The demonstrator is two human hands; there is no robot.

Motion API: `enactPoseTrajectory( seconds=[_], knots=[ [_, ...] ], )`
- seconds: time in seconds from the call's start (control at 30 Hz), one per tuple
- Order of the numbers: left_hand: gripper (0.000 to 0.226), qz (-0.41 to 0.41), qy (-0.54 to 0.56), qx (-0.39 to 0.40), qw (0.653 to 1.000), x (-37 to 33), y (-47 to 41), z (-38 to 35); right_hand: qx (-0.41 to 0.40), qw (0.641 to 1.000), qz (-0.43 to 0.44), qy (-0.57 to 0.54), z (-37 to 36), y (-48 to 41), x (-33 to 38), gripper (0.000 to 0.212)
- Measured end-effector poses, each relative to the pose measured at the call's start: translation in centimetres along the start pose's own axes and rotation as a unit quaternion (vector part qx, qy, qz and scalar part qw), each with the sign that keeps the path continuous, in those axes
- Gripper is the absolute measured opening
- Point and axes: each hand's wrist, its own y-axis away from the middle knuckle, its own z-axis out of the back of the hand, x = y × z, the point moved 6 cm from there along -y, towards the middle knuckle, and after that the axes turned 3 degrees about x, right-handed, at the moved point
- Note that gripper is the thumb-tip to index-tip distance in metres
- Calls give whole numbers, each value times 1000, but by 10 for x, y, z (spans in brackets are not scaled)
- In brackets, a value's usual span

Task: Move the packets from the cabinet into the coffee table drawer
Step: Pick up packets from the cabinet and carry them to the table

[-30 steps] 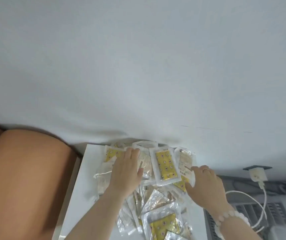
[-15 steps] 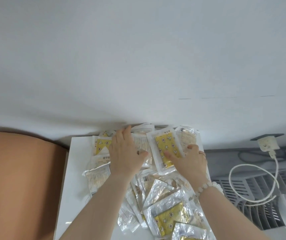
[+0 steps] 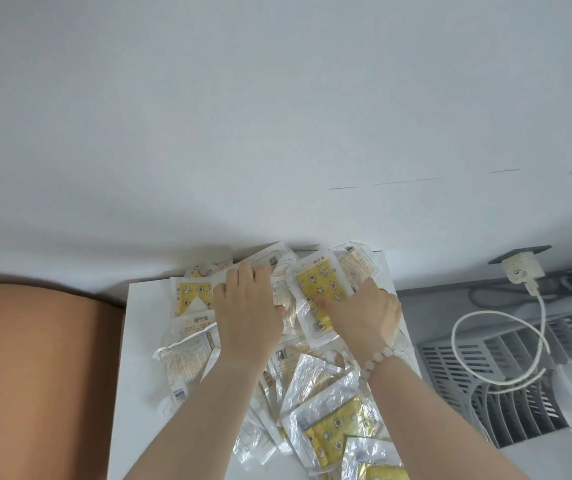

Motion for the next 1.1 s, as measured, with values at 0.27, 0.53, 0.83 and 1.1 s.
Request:
enactPoseTrajectory(
  seconds=[0.27, 0.53, 0.83, 1.1],
  knots=[
    [59, 0, 104, 23, 994, 9, -2, -5, 145, 973, -111, -142, -11, -42, -6, 65],
    [60, 50, 147, 25, 988, 21, 1, -9, 80, 972, -130, -179, -6, -45, -9, 89],
    [45, 120, 219, 38, 968, 43, 3, -7, 53, 933, -146, -324, 2, -52, -10, 73],
    [26, 179, 368, 37, 912, 43, 6, 6, 118, 896, -128, -407, 8, -35, -17, 23]
  ],
)
